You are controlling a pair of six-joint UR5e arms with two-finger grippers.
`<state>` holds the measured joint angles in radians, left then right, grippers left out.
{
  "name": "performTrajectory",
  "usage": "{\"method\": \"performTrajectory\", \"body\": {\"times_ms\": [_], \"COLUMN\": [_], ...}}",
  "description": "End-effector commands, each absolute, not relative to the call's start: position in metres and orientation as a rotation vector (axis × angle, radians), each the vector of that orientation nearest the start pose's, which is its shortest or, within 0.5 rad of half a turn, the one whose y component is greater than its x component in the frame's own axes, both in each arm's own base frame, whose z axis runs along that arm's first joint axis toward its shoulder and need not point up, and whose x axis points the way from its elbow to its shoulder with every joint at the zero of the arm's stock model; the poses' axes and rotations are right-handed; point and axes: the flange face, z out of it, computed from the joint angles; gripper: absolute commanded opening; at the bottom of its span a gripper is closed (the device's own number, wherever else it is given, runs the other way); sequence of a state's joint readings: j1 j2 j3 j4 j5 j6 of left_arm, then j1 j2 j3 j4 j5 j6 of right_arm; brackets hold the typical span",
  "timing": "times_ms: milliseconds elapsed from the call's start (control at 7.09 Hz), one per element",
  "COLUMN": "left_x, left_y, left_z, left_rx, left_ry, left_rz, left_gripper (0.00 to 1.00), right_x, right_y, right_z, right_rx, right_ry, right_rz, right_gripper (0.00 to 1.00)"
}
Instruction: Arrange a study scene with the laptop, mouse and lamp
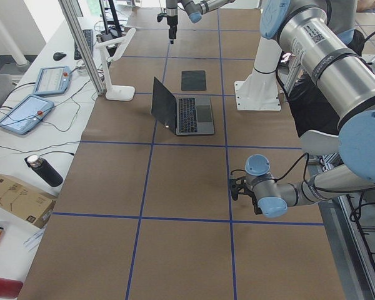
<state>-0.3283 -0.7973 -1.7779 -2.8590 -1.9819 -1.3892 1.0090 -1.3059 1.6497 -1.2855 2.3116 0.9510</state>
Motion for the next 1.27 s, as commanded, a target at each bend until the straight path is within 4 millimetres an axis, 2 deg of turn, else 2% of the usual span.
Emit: {"method": "performTrajectory", "body": {"times_ms": [0, 846, 1128], "left_x": [0.132, 0.163, 0.165], "left_y": [-0.137, -0.109, -0.108], "left_z": [0.68, 0.679, 0.678], "left_rx": [-0.216, -0.319, -0.327], "left_ry": [0.782, 0.756, 0.755], "left_rz": [0.044, 0.156, 0.162], "left_gripper": [1.0, 1.0, 1.0], "right_x": [-0.267, -0.269, -0.269], "right_y": [-0.546, -0.545, -0.545], "right_z": [0.441, 0.441, 0.442], "right_rx": [-0.054, -0.056, -0.057], "right_ry": [-0.93, -0.93, -0.929], "right_rz": [0.125, 0.122, 0.123], "right_gripper": [0.99, 0.99, 0.99]}}
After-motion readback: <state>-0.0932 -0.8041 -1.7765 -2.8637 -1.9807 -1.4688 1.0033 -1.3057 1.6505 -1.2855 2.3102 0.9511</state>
